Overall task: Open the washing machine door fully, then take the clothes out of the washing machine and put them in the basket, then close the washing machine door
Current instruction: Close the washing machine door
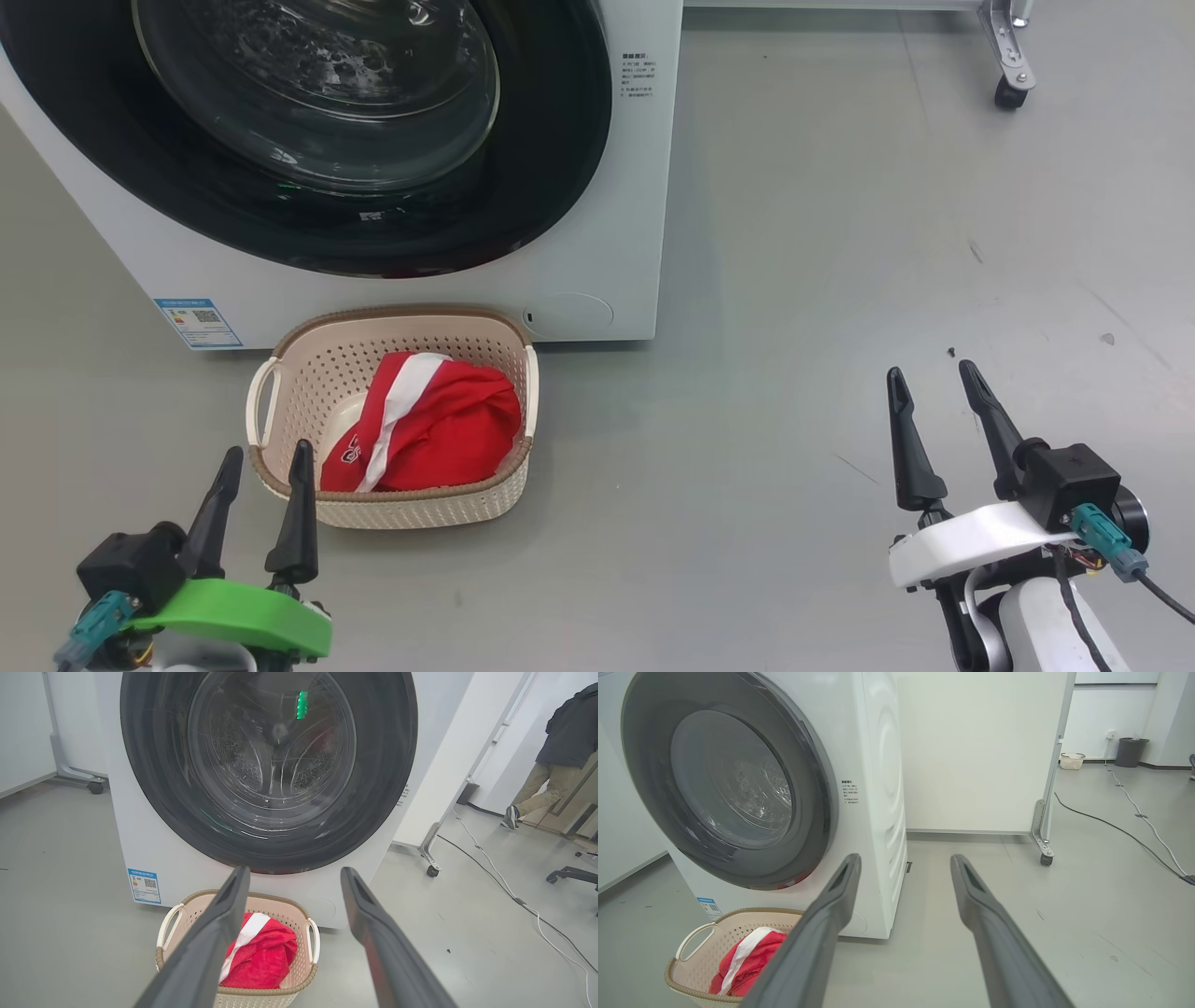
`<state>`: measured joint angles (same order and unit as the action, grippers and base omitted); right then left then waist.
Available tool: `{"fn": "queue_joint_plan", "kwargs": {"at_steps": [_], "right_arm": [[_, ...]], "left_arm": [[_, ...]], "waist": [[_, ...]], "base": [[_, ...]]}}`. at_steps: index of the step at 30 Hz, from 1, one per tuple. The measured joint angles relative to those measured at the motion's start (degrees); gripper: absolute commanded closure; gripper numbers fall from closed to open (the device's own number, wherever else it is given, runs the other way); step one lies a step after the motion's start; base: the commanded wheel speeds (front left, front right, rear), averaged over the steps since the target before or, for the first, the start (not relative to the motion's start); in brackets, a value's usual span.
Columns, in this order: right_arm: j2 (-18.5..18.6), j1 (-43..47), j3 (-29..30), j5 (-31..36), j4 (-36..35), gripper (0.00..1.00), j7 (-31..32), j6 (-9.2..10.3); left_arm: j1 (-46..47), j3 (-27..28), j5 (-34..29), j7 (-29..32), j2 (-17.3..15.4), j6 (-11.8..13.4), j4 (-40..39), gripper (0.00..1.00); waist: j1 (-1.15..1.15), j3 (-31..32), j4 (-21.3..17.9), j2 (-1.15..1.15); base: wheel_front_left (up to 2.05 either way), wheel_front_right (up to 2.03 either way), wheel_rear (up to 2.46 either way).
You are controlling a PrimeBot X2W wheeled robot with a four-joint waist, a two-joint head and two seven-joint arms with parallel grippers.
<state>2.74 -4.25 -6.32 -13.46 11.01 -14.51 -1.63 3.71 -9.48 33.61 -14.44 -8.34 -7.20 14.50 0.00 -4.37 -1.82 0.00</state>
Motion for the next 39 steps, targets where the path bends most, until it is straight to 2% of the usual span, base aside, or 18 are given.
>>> {"fn": "queue_joint_plan", "kwargs": {"at_steps": [39], "right_arm": [[-0.1, 0.0, 0.2, -0.1, -0.1, 0.0, 0.0, -0.08]], "left_arm": [[-0.1, 0.2, 2.7, 0.0, -0.5, 0.0, 0.8, 0.0]], "waist": [[0.0, -0.2, 0.0, 0.0]], "base": [[0.0, 0.0, 0.0]]}}
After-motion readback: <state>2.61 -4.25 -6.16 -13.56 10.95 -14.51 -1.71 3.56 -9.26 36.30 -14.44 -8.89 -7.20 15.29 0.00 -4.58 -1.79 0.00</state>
